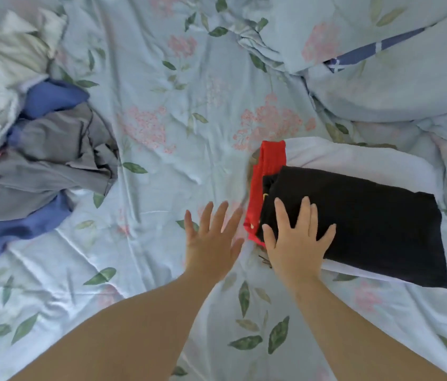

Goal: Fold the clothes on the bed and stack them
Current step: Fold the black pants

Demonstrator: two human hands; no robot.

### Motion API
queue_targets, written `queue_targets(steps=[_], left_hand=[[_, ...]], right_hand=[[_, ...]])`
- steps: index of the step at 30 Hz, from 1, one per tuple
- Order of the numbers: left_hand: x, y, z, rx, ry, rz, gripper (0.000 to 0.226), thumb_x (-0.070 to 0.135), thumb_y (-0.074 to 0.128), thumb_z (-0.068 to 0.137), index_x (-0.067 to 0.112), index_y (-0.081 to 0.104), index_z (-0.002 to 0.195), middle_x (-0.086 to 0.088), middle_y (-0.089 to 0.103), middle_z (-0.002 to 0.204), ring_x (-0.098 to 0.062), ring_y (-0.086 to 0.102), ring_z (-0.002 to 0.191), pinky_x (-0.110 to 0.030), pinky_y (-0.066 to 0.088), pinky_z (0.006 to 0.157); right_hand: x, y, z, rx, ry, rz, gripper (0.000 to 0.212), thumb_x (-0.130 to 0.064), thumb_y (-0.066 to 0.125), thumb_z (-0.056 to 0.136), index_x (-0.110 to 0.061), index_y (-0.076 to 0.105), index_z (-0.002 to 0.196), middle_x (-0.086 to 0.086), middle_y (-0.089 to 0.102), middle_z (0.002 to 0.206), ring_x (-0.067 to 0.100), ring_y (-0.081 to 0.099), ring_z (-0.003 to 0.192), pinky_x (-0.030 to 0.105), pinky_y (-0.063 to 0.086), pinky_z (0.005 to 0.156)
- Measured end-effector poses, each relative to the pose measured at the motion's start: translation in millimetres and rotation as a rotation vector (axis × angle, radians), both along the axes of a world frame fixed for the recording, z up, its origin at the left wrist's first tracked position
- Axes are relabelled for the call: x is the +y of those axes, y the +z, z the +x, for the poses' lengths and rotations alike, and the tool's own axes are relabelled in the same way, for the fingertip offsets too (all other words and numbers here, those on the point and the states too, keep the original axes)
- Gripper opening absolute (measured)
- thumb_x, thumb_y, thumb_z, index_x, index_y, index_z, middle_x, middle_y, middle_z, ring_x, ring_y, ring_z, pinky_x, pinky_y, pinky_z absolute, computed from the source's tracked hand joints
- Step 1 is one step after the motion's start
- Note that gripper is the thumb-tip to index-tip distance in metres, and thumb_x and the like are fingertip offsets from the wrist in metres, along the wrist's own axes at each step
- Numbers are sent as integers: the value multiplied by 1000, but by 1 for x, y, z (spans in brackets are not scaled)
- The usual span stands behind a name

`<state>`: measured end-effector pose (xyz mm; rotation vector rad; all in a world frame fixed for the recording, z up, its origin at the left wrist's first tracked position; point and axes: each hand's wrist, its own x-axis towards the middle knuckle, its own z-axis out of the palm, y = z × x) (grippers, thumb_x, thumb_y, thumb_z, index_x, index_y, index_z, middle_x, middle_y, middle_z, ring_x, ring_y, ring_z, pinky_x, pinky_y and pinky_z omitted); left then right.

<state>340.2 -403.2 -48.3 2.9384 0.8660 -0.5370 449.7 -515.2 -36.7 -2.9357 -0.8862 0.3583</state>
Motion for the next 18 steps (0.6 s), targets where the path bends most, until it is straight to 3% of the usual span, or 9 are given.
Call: queue_targets(steps=[2,4,7,9,12,14,16,18], left_hand=[[30,3,-44,-4,57,39,55,49,37,86,26,49,135,-3,57,132,-28,55,121,-61,38,98],[62,2,-87,-14,130,78,56,47,64,78,23,59,128,-4,61,126,-28,59,115,-59,42,94],[111,0,-151,-4,225,27,69,39,83,61,19,59,123,-6,63,120,-30,62,109,-58,47,88],[148,-8,-192,-2,254,18,71,37,85,58,19,56,121,-8,63,119,-32,62,107,-57,48,86],[200,-14,-244,1,292,-4,67,38,81,65,18,60,125,-10,59,127,-33,59,114,-53,48,88],[230,-17,-276,33,317,-67,63,42,60,88,22,39,144,-8,37,149,-32,37,136,-50,34,105],[262,-28,-304,-5,329,-54,58,39,45,96,26,24,149,-7,22,156,-31,22,143,-47,24,110],[292,-36,-319,-92,351,-46,53,32,52,92,26,40,143,-12,37,149,-35,36,136,-50,36,102]], right_hand=[[31,1,-32,12,84,24,48,-36,63,84,-23,57,130,20,53,134,47,48,123,72,32,93],[66,-2,-63,66,194,42,51,-30,70,79,-22,58,128,16,55,133,42,51,122,70,34,93],[123,-9,-115,135,273,60,44,-22,72,74,-17,65,117,13,61,124,33,60,111,64,42,88],[163,-16,-151,152,330,38,45,-16,83,60,-12,70,103,14,67,110,34,66,94,63,46,80],[221,-28,-200,200,378,51,44,-12,81,63,-10,68,104,15,65,113,36,64,96,60,46,83],[255,-38,-225,206,391,75,43,-11,78,67,-9,66,109,18,63,118,38,63,99,56,46,84],[285,-44,-239,203,432,71,46,-11,81,65,-5,66,108,22,63,115,41,63,94,53,50,76],[312,-47,-247,192,443,70,47,-14,77,72,-4,62,115,24,57,125,43,60,100,50,48,78]])
